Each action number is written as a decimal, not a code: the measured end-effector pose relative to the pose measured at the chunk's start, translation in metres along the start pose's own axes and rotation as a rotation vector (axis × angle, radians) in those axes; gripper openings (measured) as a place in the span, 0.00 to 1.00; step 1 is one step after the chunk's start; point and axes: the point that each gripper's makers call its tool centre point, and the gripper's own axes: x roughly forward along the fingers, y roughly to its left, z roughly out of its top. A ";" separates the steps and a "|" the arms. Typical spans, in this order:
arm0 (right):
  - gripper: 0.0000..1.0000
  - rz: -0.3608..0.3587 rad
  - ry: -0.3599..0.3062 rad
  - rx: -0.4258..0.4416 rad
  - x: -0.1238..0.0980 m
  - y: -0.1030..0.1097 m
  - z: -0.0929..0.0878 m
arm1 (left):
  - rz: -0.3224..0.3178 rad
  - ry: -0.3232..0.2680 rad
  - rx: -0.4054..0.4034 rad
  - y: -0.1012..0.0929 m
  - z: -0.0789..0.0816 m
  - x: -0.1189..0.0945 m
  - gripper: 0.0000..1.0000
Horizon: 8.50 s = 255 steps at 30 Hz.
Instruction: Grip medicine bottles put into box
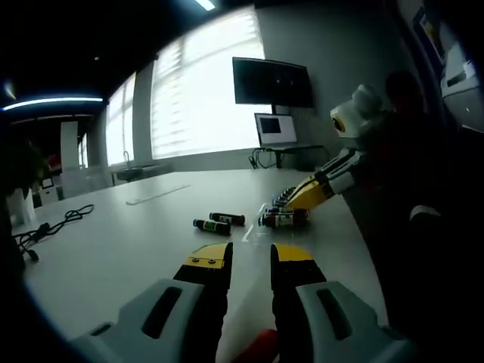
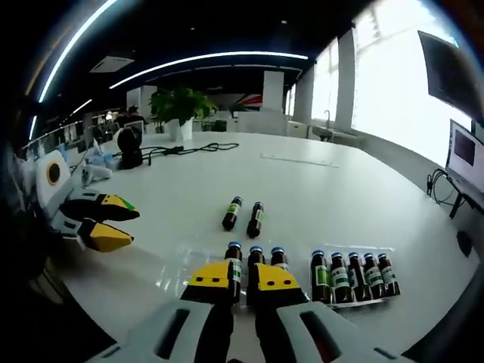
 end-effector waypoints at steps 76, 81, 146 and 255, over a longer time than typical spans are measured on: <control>0.03 0.083 0.105 -0.103 0.033 0.014 -0.003 | 0.008 -0.005 -0.004 0.002 0.001 -0.001 0.14; 0.02 0.098 0.102 -0.088 0.033 0.013 -0.003 | 0.006 -0.007 -0.003 0.002 0.002 -0.001 0.14; 0.05 0.080 -0.049 -0.111 0.050 -0.005 0.042 | -0.070 0.075 0.013 -0.007 -0.014 0.005 0.16; 0.06 0.040 -0.017 -0.046 0.048 -0.013 0.043 | -0.073 0.045 -0.005 -0.008 -0.011 0.005 0.17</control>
